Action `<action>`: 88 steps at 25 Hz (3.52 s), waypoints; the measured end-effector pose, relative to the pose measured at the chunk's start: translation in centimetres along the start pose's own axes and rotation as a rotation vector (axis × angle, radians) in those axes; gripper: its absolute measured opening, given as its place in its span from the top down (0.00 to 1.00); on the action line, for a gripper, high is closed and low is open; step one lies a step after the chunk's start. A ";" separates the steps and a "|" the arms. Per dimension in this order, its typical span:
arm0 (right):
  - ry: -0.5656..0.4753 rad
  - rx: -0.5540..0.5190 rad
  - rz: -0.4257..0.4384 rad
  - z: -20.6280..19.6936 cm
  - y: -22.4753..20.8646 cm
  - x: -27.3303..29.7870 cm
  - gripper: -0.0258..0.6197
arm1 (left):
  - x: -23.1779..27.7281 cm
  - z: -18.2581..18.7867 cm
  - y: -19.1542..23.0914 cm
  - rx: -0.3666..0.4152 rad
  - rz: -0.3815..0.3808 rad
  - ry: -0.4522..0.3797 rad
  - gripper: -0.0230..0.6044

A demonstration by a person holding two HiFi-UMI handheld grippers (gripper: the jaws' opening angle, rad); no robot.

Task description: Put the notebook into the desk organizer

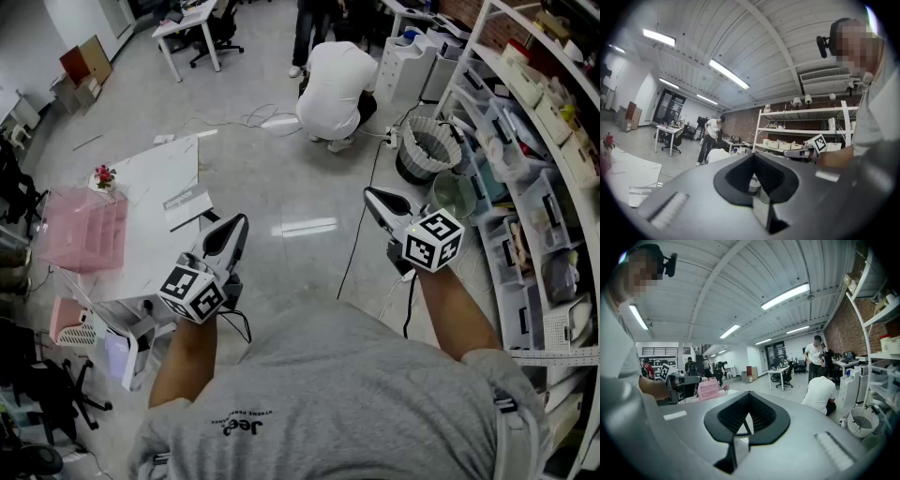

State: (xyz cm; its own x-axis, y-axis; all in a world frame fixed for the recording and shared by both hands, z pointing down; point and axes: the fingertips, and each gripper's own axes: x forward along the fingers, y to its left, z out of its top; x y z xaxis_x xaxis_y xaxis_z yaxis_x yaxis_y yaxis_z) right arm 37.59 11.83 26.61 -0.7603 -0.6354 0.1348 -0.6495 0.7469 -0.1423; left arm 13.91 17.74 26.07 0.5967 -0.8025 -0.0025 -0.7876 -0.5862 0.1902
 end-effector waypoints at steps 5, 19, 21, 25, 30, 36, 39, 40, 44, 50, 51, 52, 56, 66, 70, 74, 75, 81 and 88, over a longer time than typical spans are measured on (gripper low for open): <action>0.003 -0.007 -0.002 0.0 -0.1 0.2 0.96 | 0.2 0.0 0.1 0.001 -0.006 -0.001 0.88; -0.004 0.003 0.019 -0.1 -0.4 0.7 0.96 | 0.8 0.2 0.4 0.006 -0.012 -0.002 0.88; -0.037 0.019 0.036 0.4 -0.4 0.6 0.95 | 1.0 0.2 0.3 0.007 -0.010 0.000 0.88; -0.070 0.016 0.072 1.2 -0.7 0.3 0.56 | 1.7 0.4 -0.3 0.017 -0.004 0.004 0.88; -0.047 -0.028 0.084 1.3 -2.2 -0.6 0.38 | 3.2 0.3 -1.8 0.025 0.014 0.001 0.88; -0.032 -0.031 0.118 0.9 -4.7 -2.3 0.37 | 5.4 -0.7 -4.4 0.018 0.051 0.000 0.88; -0.022 -0.032 0.143 0.6 -6.2 -2.6 0.37 | 6.6 -1.4 -5.4 -0.001 0.071 0.000 0.88; -0.018 -0.031 0.149 0.5 -6.8 -2.6 0.37 | 7.0 -1.7 -5.6 -0.006 0.075 0.003 0.88; -0.005 -0.011 0.164 -0.3 -8.7 -1.3 0.37 | 8.4 -2.4 -5.2 -0.007 0.093 0.030 0.88; 0.013 0.000 0.161 -0.4 -10.0 5.0 0.37 | 10.7 -2.3 0.7 -0.026 0.071 0.030 0.88; 0.018 0.000 0.155 -0.4 -10.2 6.5 0.37 | 11.5 -2.4 2.1 -0.030 0.055 0.031 0.88; 0.024 -0.002 0.148 -0.4 -10.5 8.1 0.37 | 12.3 -2.4 3.6 -0.031 0.036 0.033 0.88; 0.035 -0.035 0.113 0.3 -12.1 15.5 0.38 | 16.3 -1.6 11.2 -0.021 -0.033 0.020 0.88; 0.024 0.002 -0.013 4.4 -17.8 31.7 0.38 | 26.8 1.4 26.4 0.002 -0.239 0.076 0.88; 0.046 0.006 -0.026 4.6 -19.4 36.1 0.38 | 28.8 1.6 31.0 -0.017 -0.239 0.077 0.88; 0.063 -0.003 -0.018 5.0 -21.3 39.0 0.38 | 30.4 1.4 34.1 -0.042 -0.207 0.086 0.88; 0.064 -0.003 -0.013 5.1 -21.9 39.6 0.38 | 30.8 1.4 34.7 -0.048 -0.189 0.093 0.88; 0.069 0.006 0.046 5.0 -25.8 41.3 0.38 | 33.8 0.8 36.0 -0.046 -0.121 0.090 0.88; 0.086 0.027 0.212 4.9 -32.8 42.1 0.38 | 38.6 0.8 34.8 -0.034 0.065 0.054 0.88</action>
State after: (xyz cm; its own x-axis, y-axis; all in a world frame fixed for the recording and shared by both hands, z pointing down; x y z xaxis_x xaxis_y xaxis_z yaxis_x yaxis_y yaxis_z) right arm 26.81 -40.40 32.12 -0.8771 -0.4448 0.1814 -0.4759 0.8558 -0.2028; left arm 9.43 -33.72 31.77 0.5525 -0.8311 0.0636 -0.8198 -0.5280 0.2215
